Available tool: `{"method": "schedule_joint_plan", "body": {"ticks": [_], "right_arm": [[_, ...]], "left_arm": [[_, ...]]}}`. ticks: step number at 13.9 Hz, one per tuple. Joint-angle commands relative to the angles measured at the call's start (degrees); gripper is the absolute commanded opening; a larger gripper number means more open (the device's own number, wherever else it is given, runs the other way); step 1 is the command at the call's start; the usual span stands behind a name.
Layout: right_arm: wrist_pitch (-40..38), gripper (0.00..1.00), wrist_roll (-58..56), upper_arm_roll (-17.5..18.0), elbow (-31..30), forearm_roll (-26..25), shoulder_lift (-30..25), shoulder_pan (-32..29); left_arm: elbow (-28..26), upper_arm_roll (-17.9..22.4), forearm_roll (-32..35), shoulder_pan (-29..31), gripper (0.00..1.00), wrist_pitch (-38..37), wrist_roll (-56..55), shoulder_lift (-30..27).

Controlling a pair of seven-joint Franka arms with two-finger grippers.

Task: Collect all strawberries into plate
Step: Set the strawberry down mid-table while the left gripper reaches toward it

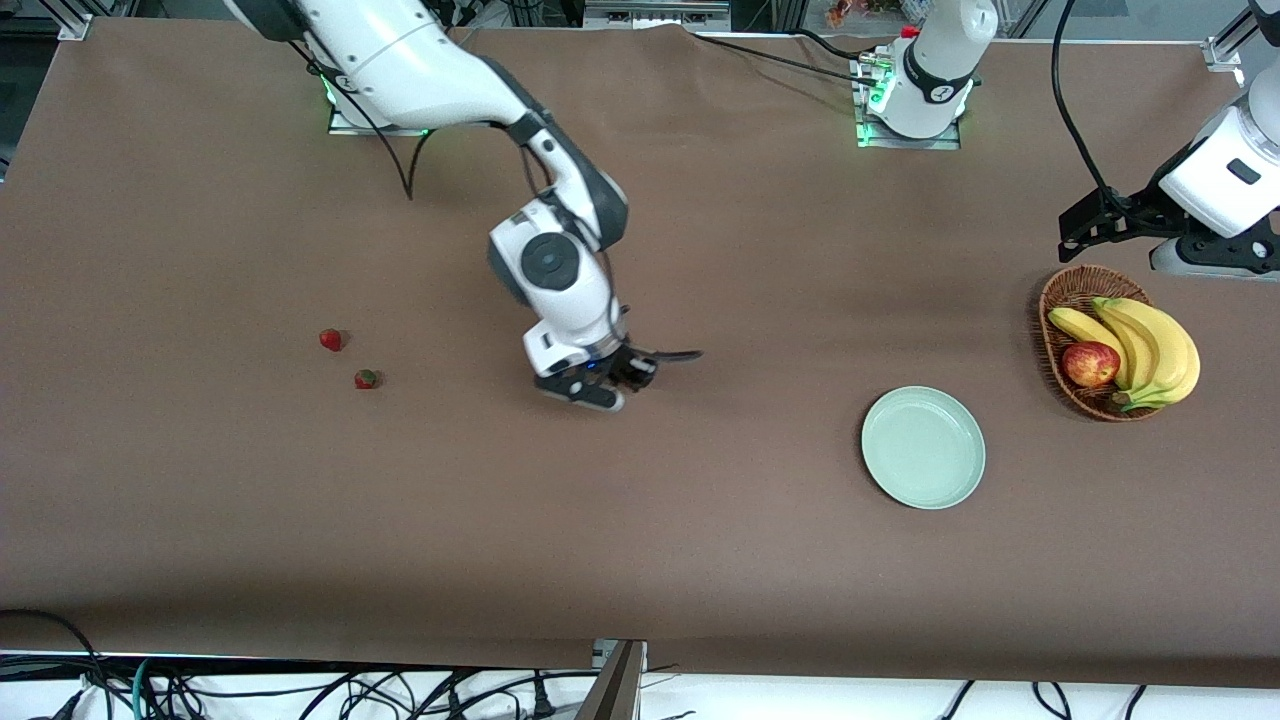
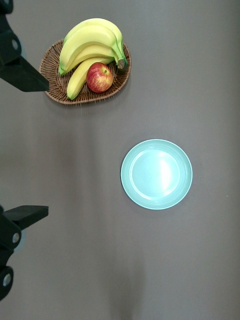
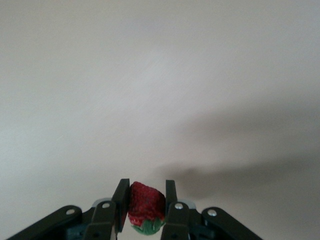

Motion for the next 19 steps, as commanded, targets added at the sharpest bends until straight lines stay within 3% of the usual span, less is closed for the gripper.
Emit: {"method": "schedule_joint_plan", "body": {"ticks": [1,3,6,7,8,9,12,14,17,19], "right_arm": [[4.33,0.00,8.24,-0.51,7.95,0.89,6.40,4.68],[5.48,0.00,10.81,-0.51,12.17,0.80,9.92,6.53],[8.38,0.00,10.73,-0.51,13.07,0.80,11.78,7.41],[8.73,0.19,10.56,-0.51,12.99,0.71,11.87,7.68],[8.56,0.69,10.29,-0.68,12.90,0.37,11.61,7.59],[8.39,1.00,9.77,-1.21,12.99,-0.07,11.17,7.42],[4.63,1.00,6.44,-2.09,12.99,-0.69,8.46,3.83],[-5.53,1.00,-1.61,-1.92,12.55,-0.52,4.42,-0.30],[-24.07,1.00,-20.76,-2.18,12.37,-0.43,-0.68,-6.01],[-32.10,1.00,-31.50,-3.23,12.28,-0.69,-2.27,-10.31]], "left_arm": [[2.13,0.29,-0.08,-0.09,1.00,-1.60,1.19,0.92],[2.13,0.29,-0.17,-0.09,1.00,-1.60,1.19,0.92],[1.95,0.29,-0.25,-0.09,1.00,-2.82,1.45,1.18],[1.86,0.29,-0.25,-0.09,1.00,-2.83,1.62,1.36],[1.86,0.20,-0.25,-0.26,1.00,-3.09,1.54,2.32],[1.86,0.20,-0.25,-0.26,1.00,-4.31,1.71,2.68],[1.86,0.12,-0.34,-0.18,1.00,-10.97,1.80,7.32],[1.95,-0.06,-0.69,-0.26,1.00,-10.83,1.80,9.79],[1.77,-0.85,-6.73,-1.32,1.00,-4.34,1.63,14.52],[1.51,-1.73,-11.84,-2.28,1.00,4.76,0.75,19.44]]}}
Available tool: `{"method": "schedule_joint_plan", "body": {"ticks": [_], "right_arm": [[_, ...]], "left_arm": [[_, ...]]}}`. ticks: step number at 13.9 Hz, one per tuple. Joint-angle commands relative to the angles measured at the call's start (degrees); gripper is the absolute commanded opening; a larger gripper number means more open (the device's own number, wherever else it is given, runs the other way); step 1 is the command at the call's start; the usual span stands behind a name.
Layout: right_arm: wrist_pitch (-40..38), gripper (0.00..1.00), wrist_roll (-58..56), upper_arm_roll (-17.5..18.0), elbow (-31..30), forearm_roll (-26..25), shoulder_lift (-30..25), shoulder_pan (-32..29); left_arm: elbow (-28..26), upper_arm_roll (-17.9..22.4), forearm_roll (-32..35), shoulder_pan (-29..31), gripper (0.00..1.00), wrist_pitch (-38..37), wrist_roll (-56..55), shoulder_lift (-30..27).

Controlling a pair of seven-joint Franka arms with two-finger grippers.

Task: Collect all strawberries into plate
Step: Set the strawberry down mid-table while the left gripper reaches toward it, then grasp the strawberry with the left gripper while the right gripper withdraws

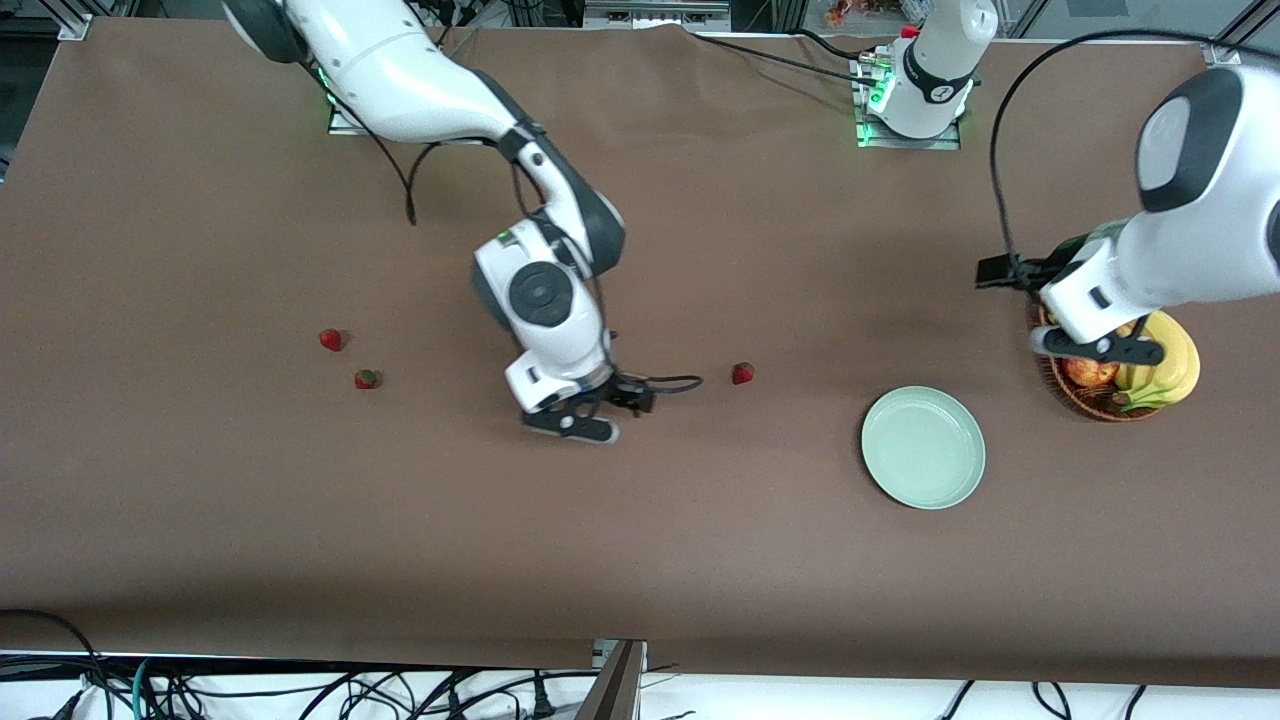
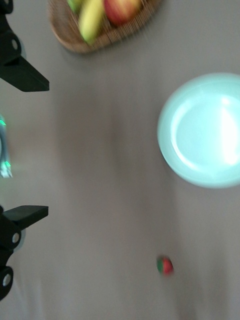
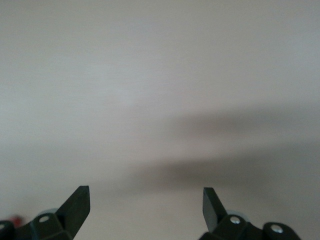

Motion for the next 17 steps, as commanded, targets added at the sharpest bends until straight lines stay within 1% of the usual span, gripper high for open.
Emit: {"method": "schedule_joint_plan", "body": {"ticks": [1,3,4,5,6,7,9,10,12,14,15,17], "right_arm": [[-8.72,1.00,-12.30,-1.22,-1.71,-0.34,-2.83,-4.88],[-14.00,1.00,-17.75,-2.89,-1.79,-0.43,-3.45,-7.87],[-15.07,1.00,-20.13,-4.03,-2.58,-0.43,-3.97,-8.76],[-15.08,1.00,-22.24,-5.52,-4.24,-0.52,-4.85,-8.94],[-14.82,1.00,-23.83,-7.19,-6.26,-0.52,-5.47,-9.12],[-14.73,1.00,-25.15,-8.34,-7.75,-0.43,-5.99,-9.20],[-13.59,1.00,-27.78,-11.06,-11.18,-0.17,-6.79,-9.21],[-12.37,1.00,-29.28,-11.68,-13.55,0.01,-7.66,-9.29],[-7.63,1.00,-30.17,-12.91,-19.16,0.18,-9.16,-9.38],[-2.19,1.00,-30.17,-12.92,-24.44,0.19,-10.48,-9.73],[-0.16,1.00,-30.17,-12.92,-26.38,0.19,-10.92,-9.82],[1.53,1.00,-30.17,-12.92,-28.85,0.36,-11.18,-10.43]], "left_arm": [[1.60,-0.44,-4.01,-2.29,1.00,11.08,0.04,7.57],[1.61,-0.61,-4.19,-6.06,1.00,18.04,-0.13,11.54],[1.43,-0.61,-3.58,-9.65,1.00,20.68,-0.92,13.12],[1.52,-0.09,-2.44,-14.21,1.00,24.36,-3.27,16.27],[1.52,0.00,1.05,-15.91,1.00,30.06,-5.13,19.26],[0.99,-0.26,2.04,-16.28,1.00,33.94,-5.58,20.25],[0.99,-0.26,2.23,-18.29,1.00,36.60,-5.76,23.23],[0.81,-0.26,2.23,-19.43,1.00,37.66,-5.93,24.38],[-0.24,0.17,3.02,-23.99,1.00,37.67,-10.91,25.44],[-0.33,0.35,6.95,-24.72,1.00,37.93,-16.02,26.67],[-0.33,0.35,7.84,-25.24,1.00,38.02,-17.87,27.20],[-0.33,0.44,7.94,-26.56,1.00,38.02,-20.60,27.64]]}}
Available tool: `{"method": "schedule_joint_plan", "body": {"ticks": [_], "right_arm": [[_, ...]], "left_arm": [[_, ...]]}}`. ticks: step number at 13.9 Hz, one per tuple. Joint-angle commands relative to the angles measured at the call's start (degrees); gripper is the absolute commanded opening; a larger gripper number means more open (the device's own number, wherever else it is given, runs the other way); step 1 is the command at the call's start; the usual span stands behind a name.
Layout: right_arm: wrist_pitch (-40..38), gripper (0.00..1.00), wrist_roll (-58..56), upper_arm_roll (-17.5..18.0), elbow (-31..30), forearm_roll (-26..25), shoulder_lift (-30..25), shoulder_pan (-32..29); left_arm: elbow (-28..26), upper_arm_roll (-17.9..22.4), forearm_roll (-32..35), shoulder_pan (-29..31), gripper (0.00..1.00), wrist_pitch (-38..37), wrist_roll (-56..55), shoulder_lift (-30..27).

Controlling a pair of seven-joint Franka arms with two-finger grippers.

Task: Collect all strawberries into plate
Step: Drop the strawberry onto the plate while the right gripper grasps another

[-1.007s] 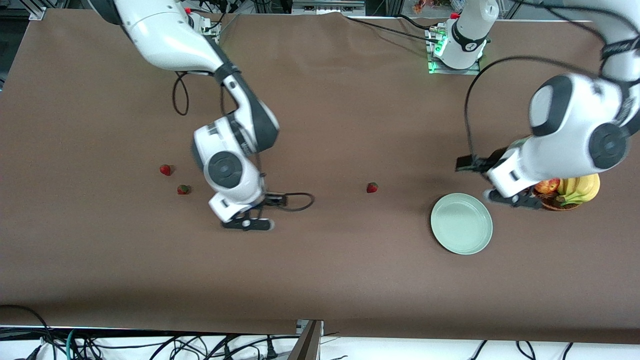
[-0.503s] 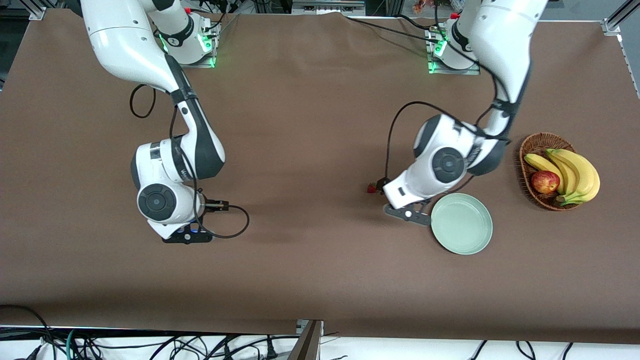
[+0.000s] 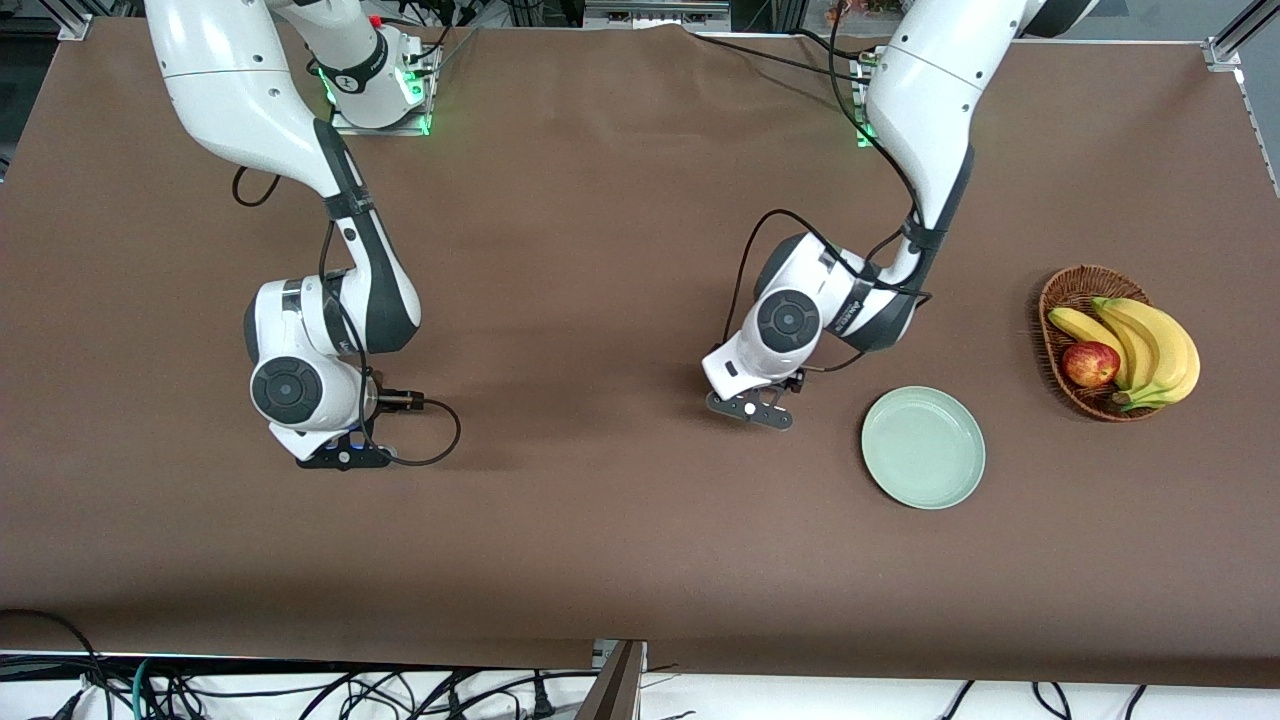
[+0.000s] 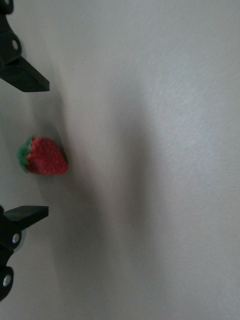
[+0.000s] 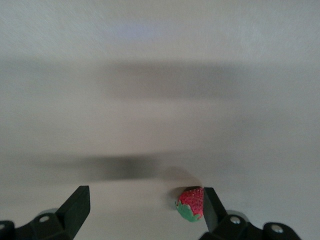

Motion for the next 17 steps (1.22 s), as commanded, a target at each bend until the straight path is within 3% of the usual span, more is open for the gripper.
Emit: {"method": "schedule_joint_plan", "body": {"ticks": [1,2,4,6,9,11,12,14,16,17], "right_arm": [[2.83,1.00,-1.07,0.18,-6.82,0.36,-3.64,-0.62],[3.26,1.00,-1.07,0.18,-8.22,0.36,-4.17,-0.62],[4.40,1.00,-1.51,0.18,-10.51,0.36,-4.87,-1.05],[6.68,1.00,-3.70,0.18,-12.88,0.36,-5.40,-2.28],[9.07,1.00,-7.74,0.18,-15.44,0.45,-6.01,-4.56],[9.07,0.99,-8.10,0.18,-15.70,0.45,-6.10,-4.75],[9.07,0.90,-8.02,0.18,-15.71,0.53,-6.11,-4.75],[9.07,0.56,-8.02,0.27,-15.71,0.53,-6.11,-4.75],[9.07,0.36,-8.02,0.36,-15.71,0.53,-6.11,-4.75],[9.07,0.32,-8.02,0.45,-15.71,0.62,-6.02,-4.75]], "left_arm": [[0.00,1.04,1.51,-1.29,1.00,0.53,-3.00,0.39],[0.00,1.04,2.03,-1.12,0.93,0.53,-2.74,0.39],[-0.08,0.95,3.18,-1.47,0.35,0.35,-3.18,0.48],[-0.08,0.95,3.27,-1.12,0.12,0.09,-3.09,0.48],[0.00,1.04,3.27,-0.94,0.10,-0.79,-2.74,-0.74],[1.14,1.30,3.35,-0.33,0.08,-5.94,-2.57,-2.59],[2.10,1.65,4.40,0.28,0.08,-9.02,-2.39,-3.64],[3.95,1.65,8.26,2.83,0.08,-14.83,3.55,-5.67],[5.45,1.65,8.45,6.25,0.09,-19.31,13.47,-6.90],[5.54,1.74,8.54,7.83,0.10,-20.99,19.35,-7.17]]}}
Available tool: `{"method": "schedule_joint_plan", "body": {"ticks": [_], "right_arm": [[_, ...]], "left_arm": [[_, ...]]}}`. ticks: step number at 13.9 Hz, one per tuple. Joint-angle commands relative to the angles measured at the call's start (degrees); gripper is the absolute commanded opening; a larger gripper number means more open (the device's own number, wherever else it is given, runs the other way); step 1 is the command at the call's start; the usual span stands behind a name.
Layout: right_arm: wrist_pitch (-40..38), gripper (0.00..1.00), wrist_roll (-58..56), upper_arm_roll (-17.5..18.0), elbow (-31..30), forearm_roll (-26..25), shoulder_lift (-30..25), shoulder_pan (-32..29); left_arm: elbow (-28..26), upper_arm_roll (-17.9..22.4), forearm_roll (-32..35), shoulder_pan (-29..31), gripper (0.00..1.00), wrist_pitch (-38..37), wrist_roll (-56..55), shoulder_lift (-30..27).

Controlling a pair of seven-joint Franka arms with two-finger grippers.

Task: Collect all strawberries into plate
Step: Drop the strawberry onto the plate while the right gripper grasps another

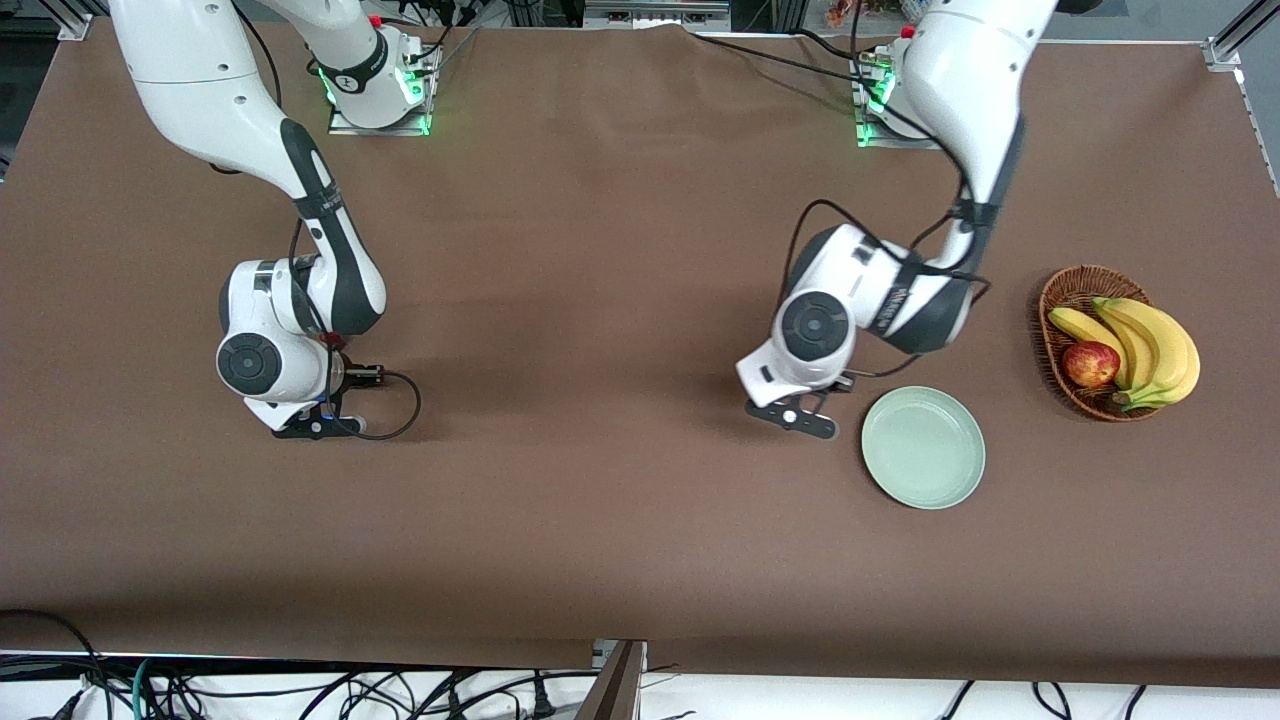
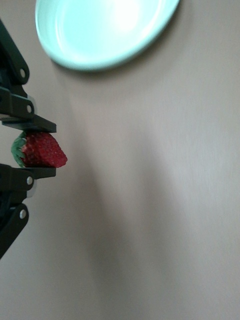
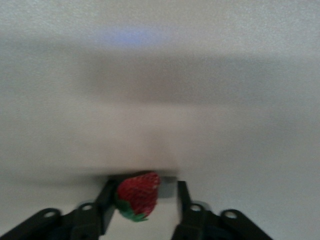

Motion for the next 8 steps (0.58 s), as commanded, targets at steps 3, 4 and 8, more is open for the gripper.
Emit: {"method": "schedule_joint_plan", "body": {"ticks": [3,4,8], "right_arm": [[0.64,0.07,-1.00,0.46,-2.31,3.63,-2.33,-0.18],[0.46,0.05,-0.92,0.64,-1.52,4.78,-2.33,-0.10],[-1.39,0.05,4.06,5.37,5.15,12.23,-2.42,0.78]], "left_arm": [[0.18,-0.44,1.08,10.10,0.14,-3.88,25.93,-1.24],[-0.08,-0.52,1.08,12.64,0.16,-3.71,29.20,-0.98],[-0.61,-0.61,0.91,16.27,0.22,-1.25,38.10,0.87]]}}
